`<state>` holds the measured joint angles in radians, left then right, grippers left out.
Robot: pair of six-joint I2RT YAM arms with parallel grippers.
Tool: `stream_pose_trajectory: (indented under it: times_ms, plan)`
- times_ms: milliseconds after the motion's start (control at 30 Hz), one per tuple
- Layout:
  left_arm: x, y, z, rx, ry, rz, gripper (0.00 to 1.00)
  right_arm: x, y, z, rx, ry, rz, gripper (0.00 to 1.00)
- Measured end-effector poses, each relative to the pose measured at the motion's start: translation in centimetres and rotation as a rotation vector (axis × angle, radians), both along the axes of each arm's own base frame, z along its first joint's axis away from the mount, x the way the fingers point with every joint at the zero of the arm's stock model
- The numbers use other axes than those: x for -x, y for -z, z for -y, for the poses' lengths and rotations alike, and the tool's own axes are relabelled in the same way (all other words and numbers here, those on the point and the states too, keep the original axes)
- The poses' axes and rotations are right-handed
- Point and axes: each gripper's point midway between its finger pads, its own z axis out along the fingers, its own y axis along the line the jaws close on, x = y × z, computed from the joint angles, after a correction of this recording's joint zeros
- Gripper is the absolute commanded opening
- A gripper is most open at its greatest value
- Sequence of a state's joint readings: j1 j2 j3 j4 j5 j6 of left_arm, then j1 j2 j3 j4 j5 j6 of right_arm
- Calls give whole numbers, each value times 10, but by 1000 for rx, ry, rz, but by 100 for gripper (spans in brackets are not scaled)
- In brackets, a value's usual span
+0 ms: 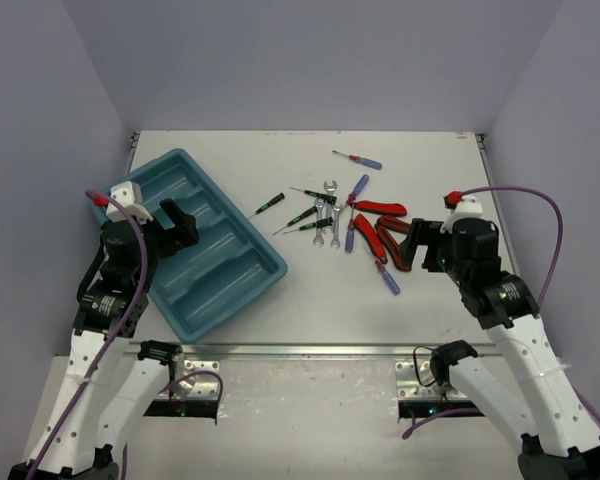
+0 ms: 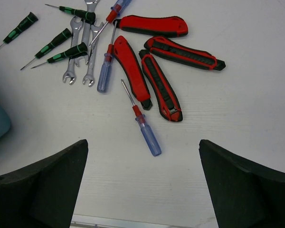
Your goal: Sort the tools into containers
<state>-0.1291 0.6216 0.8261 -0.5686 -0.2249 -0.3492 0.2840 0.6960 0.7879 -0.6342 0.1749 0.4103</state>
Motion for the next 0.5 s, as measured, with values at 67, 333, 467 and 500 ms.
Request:
stream_pose_trajectory:
  times_ms: [67, 333, 467, 500]
  plan:
    - [0, 0, 0, 0, 0, 0, 100, 0, 0, -1, -2, -7, 1, 99]
    - [0, 0, 0, 0, 1, 0, 100, 3, 4, -46, -117, -233, -24, 99]
    - [0, 0, 0, 1, 2, 0, 100, -7, 48, -58, -82, -256, -225, 99]
    - [0, 0, 1, 1, 3, 0, 100, -7, 63, -61, -58, -261, -283, 98]
